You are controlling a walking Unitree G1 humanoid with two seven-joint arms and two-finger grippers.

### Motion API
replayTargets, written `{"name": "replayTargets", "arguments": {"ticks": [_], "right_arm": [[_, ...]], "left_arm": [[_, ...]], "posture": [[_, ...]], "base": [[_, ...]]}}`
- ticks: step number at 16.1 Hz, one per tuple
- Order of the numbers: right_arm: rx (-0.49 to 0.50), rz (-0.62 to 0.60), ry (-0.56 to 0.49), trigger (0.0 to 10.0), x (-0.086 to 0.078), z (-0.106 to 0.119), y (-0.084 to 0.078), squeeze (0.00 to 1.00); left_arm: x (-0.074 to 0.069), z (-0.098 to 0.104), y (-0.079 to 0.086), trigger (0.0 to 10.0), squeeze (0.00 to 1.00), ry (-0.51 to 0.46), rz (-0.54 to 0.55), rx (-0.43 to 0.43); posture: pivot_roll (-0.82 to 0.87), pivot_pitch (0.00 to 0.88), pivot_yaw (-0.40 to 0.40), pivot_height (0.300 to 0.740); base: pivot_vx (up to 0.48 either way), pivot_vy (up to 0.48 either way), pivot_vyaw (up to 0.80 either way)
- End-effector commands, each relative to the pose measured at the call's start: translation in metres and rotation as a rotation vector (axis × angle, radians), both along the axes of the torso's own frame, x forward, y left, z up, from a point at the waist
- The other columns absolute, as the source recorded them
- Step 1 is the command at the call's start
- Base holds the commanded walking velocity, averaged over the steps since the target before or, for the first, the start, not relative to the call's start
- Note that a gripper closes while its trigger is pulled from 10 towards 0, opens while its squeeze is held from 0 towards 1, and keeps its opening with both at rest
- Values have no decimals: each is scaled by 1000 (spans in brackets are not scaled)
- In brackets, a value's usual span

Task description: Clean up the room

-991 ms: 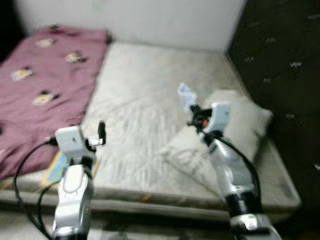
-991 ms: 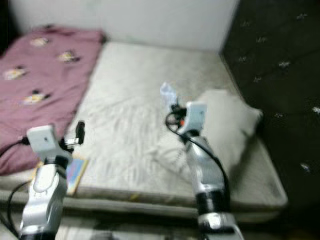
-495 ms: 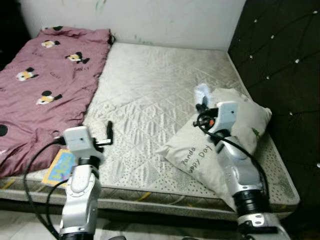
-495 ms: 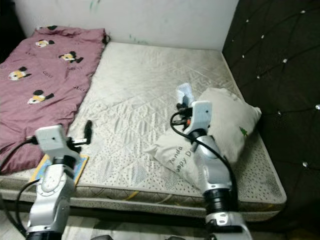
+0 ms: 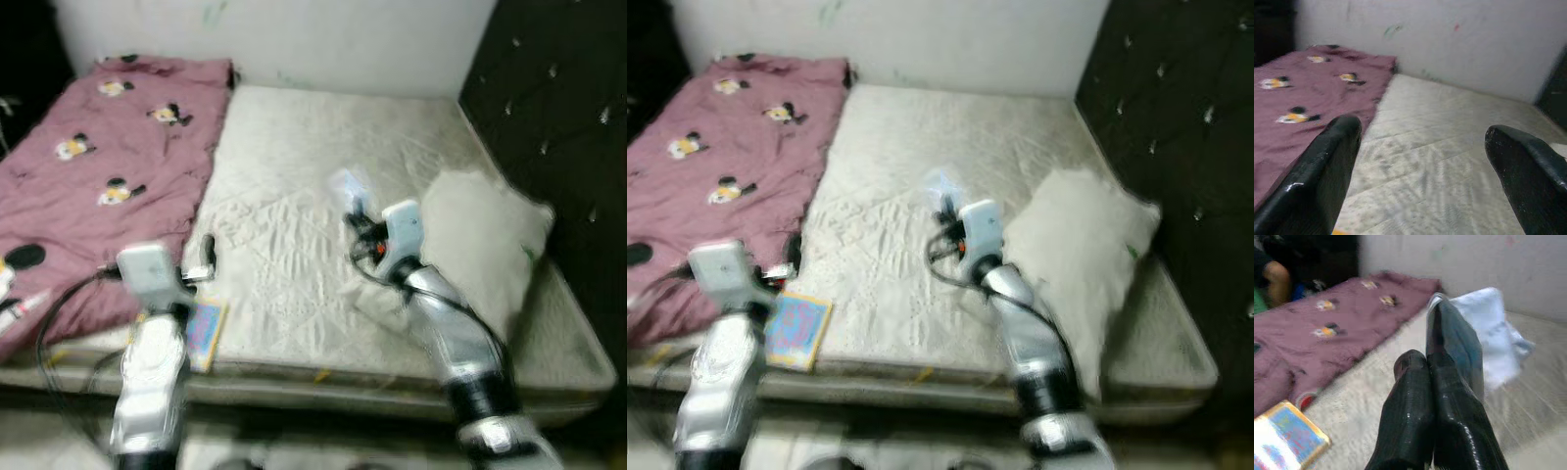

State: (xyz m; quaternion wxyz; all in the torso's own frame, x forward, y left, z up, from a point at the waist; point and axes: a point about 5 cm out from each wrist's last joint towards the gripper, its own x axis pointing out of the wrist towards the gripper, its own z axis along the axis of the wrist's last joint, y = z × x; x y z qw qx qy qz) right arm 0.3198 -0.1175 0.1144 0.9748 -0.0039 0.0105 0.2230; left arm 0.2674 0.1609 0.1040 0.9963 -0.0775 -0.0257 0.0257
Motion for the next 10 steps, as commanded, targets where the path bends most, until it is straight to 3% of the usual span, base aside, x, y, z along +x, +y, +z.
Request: {"name": "replayTargets", "arguments": {"ticks": [1, 4, 6, 8, 10], "right_arm": [[48, -24, -19, 10000, 0, 6, 6, 0], [69, -181, 5, 10000, -5, -3, -5, 0], [18, -255, -1, 10000, -7, -5, -14, 0], [-47, -243, -49, 10000, -8, -3, -18, 0], [-48, -242, -92, 10000, -8, 2, -19, 0]], "left_arm": [[-1, 2, 10, 10000, 0, -7, 47, 13], [-8, -2, 13, 10000, 0, 3, 82, -2], [-8, -2, 13, 10000, 0, 4, 82, -2], [-7, -3, 12, 10000, 0, 13, 63, -2], [-7, -4, 12, 10000, 0, 18, 60, -1]], "posture": [[-3, 0, -39, 740], [-10, 0, -43, 740], [-11, 0, -41, 740], [-24, 0, -32, 740], [-25, 0, -32, 740]], "base": [[0, 480, 0], [0, 480, 0], [0, 480, 0], [0, 480, 0], [0, 480, 0]]}}
